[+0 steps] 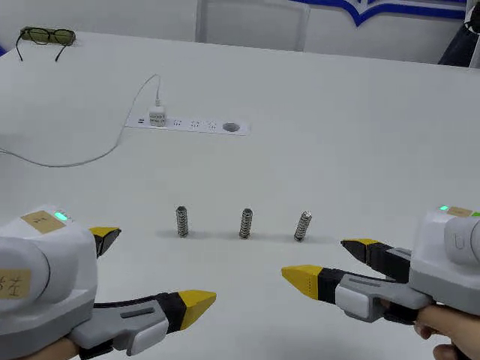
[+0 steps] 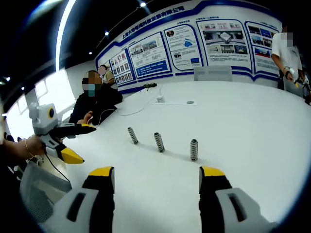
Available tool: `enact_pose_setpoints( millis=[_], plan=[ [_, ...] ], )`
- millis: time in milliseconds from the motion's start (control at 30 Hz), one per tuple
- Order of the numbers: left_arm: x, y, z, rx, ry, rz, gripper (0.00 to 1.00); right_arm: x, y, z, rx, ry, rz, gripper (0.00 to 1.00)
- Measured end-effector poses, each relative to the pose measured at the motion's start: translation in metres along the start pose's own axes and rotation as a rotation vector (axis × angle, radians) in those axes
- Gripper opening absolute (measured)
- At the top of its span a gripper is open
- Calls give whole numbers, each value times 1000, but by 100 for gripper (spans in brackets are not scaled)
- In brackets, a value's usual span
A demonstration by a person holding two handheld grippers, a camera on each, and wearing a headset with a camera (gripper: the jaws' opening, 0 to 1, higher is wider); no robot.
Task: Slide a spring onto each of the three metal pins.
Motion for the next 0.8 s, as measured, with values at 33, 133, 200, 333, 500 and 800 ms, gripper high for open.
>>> enact_pose_setpoints(
  millis=[33,133,200,333,500,800],
  plan=[
    [-1,-1,1,2,1,3,91,-1,1,2,-2,0,-4,73],
    [-3,-3,4,2,3,10,92,-4,2,5,-4,6,-9,75],
    [-4,-5,5,3,11,14,92,-5,3,7,-6,10,-7,77],
    [-8,-7,8,2,26,25,92,-8,3,10,-12,18,-2,79],
    [-11,-9,11,5,37,33,92,-14,6,16,-11,33,-12,82],
    [-15,-11,16,-1,30,82,91,-23,8,22,-7,58,-26,85]
  ],
)
Point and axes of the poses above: the centre of the closed fingertips' face, and the gripper's own axes: z roughly backward along the fingers, y roughly to its left, x roughly out of its top, the point moved 4 cm from there along z, roughly backward along the fingers, and after that the axes turned 10 degrees about -x, right-handed, at the moved point
